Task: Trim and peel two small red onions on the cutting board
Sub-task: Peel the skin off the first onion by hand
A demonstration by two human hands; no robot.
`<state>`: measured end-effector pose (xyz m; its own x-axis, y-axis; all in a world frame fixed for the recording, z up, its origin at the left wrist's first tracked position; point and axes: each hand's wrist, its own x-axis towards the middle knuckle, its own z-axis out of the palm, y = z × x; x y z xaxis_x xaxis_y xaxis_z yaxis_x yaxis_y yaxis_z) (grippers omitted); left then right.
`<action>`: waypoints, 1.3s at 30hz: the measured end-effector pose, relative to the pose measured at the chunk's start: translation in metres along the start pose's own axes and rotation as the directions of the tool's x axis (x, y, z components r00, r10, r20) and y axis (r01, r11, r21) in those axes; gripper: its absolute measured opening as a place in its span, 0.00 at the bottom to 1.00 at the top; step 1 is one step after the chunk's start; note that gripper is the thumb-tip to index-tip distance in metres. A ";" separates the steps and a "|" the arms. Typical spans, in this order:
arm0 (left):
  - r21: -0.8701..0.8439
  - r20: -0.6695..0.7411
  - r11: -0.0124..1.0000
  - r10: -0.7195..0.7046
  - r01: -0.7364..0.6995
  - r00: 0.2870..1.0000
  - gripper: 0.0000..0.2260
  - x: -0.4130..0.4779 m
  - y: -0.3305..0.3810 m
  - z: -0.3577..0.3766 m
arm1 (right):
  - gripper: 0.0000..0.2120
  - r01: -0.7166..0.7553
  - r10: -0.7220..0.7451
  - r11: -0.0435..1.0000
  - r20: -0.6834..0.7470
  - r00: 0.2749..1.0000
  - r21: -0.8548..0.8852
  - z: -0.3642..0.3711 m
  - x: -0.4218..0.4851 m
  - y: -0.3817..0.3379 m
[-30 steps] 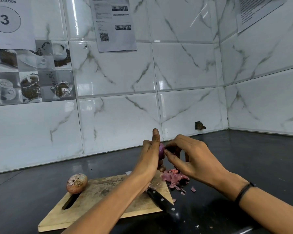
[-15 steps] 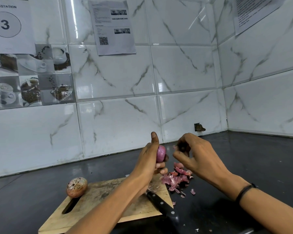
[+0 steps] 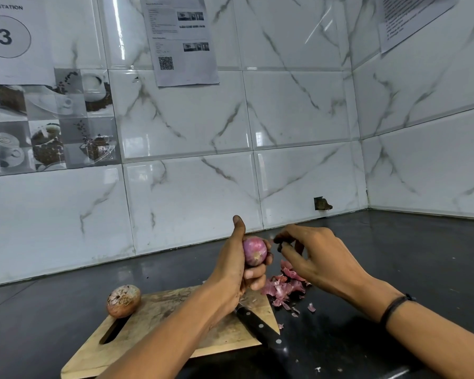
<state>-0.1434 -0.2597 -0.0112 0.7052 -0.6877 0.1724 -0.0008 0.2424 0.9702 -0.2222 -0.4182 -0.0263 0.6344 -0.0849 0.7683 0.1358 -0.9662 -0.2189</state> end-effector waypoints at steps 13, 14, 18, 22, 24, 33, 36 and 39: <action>0.032 0.003 0.998 -0.048 0.047 0.999 0.36 0.000 0.000 0.003 | 0.15 0.063 -0.062 0.998 -0.052 0.997 0.009 -0.002 0.000 -0.004; 0.029 0.002 0.999 -0.041 0.041 0.999 0.36 0.001 0.000 0.002 | 0.14 0.077 -0.076 0.997 -0.069 0.995 0.008 -0.002 0.000 -0.003; 0.010 0.002 1.000 -0.014 0.014 1.000 0.35 0.003 0.000 -0.001 | 0.05 0.119 -0.120 0.993 -0.086 0.989 -0.014 -0.003 0.000 -0.001; 0.043 0.005 0.998 0.038 -0.038 0.999 0.33 0.002 0.001 0.000 | 0.06 0.099 -0.097 0.993 -0.034 0.995 0.061 -0.001 0.000 0.001; 0.054 0.006 0.997 0.061 -0.062 0.998 0.32 0.001 0.002 0.001 | 0.11 0.086 -0.084 0.991 -0.026 0.996 0.103 0.000 0.000 -0.002; 0.131 -0.123 0.988 0.100 -0.084 0.987 0.26 -0.003 0.008 0.006 | 0.13 0.290 -0.274 0.939 -0.105 0.956 0.185 -0.008 -0.004 -0.015; 0.195 -0.132 0.977 0.114 -0.088 0.985 0.27 -0.005 0.009 0.008 | 0.19 0.351 -0.337 0.925 -0.115 0.934 0.144 -0.005 -0.003 -0.016; 0.247 -0.099 0.964 0.129 -0.101 0.987 0.28 -0.009 0.009 0.011 | 0.19 0.385 -0.364 0.910 -0.147 0.920 0.153 -0.003 -0.002 -0.020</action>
<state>-0.1576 -0.2592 -0.0019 0.7662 -0.5792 0.2784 -0.2474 0.1340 0.9596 -0.2289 -0.3996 -0.0218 0.4226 0.2380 0.8745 0.4842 -0.8750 0.0042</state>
